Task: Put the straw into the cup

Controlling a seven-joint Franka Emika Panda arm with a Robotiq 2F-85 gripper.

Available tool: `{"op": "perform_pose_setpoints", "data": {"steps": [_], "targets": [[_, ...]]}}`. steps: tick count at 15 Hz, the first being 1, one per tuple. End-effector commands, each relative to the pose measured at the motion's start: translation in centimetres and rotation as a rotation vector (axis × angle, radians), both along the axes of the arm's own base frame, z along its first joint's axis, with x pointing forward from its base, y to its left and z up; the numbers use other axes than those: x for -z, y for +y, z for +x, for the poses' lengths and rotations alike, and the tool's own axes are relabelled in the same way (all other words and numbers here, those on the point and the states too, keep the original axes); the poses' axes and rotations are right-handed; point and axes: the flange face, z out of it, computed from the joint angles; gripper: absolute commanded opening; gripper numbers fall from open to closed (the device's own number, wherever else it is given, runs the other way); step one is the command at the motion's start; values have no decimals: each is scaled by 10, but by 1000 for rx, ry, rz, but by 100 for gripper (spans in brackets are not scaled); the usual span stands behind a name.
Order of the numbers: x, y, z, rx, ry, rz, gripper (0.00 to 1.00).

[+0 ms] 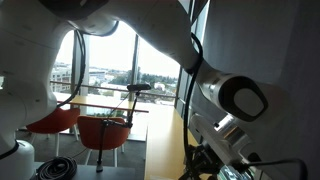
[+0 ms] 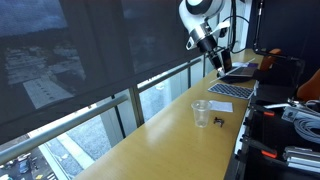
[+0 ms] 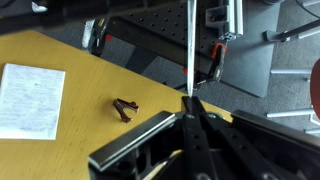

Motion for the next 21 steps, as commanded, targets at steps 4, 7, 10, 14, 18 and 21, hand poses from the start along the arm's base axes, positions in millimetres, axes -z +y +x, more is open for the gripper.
{"op": "perform_pose_setpoints", "data": {"steps": [4,7,10,14,18,21], "targets": [[-2,10,-1,-8,13,3,0],[-1,13,0,-10,13,2,0],[0,15,1,-12,18,3,0],[0,17,2,-4,32,-10,0],[-3,15,3,15,53,-20,0],[-9,14,6,25,72,-23,0]]}}
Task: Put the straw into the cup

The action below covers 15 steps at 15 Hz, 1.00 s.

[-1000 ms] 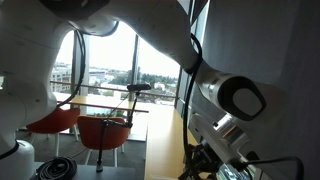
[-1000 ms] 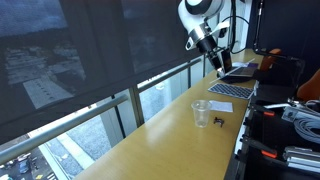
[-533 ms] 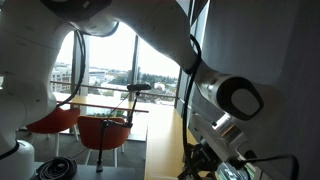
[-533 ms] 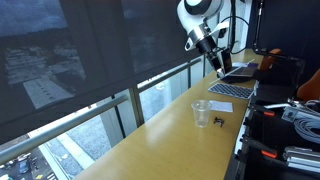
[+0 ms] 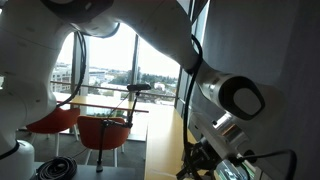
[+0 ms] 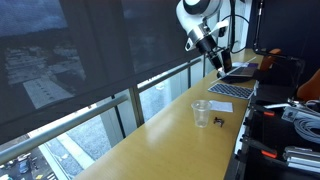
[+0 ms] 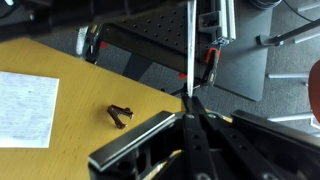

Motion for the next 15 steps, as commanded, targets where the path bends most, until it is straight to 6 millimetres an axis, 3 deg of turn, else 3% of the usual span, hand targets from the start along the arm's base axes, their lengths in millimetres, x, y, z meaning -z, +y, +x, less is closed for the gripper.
{"op": "perform_pose_setpoints", "data": {"steps": [1,6,15], "targets": [[-10,1,7,21,37,-5,0],[-4,-10,18,63,103,-18,0],[14,-24,59,162,239,-12,0]]}}
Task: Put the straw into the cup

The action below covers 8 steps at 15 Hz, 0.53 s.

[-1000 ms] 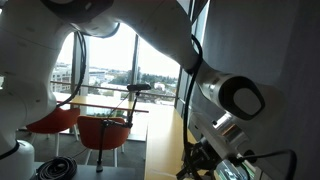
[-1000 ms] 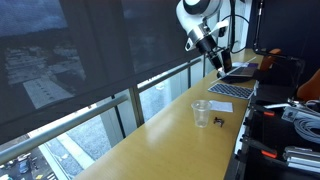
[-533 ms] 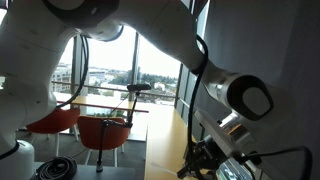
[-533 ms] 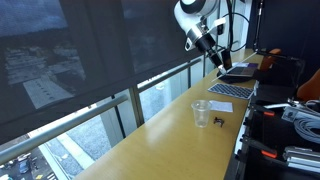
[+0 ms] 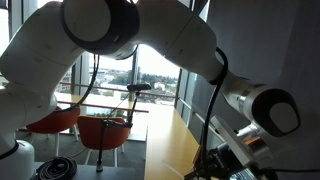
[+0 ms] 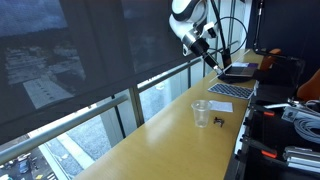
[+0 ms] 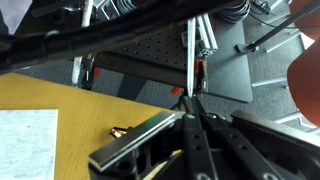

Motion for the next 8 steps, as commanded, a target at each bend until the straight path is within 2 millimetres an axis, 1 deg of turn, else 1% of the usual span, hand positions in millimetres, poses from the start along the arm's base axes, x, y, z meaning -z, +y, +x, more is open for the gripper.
{"op": "perform_pose_setpoints", "data": {"steps": [1,4,8], "targets": [[1,-1,22,46,45,20,0],[4,1,31,56,64,24,0],[2,7,39,67,79,32,0]]}}
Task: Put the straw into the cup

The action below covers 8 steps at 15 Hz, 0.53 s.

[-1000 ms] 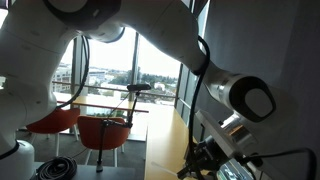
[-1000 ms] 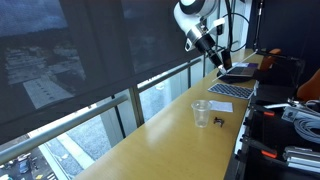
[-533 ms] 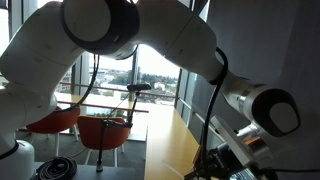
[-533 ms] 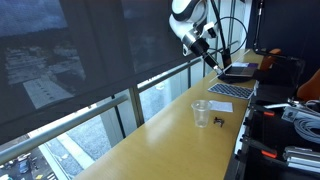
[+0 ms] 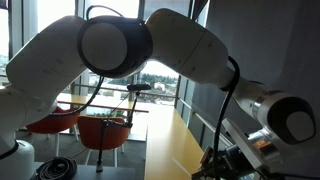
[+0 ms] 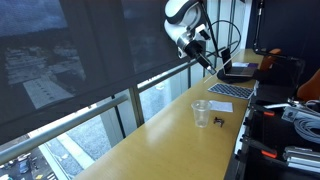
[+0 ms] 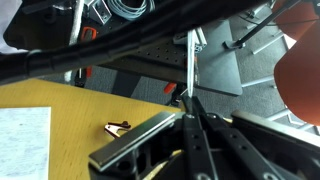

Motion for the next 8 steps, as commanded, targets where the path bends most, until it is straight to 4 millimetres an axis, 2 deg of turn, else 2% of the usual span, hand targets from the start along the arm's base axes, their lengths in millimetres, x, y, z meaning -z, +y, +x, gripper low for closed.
{"op": "perform_pose_setpoints", "data": {"steps": [1,8], "targets": [[-7,5,10,31,28,19,0],[-5,-8,20,103,76,65,0]]}}
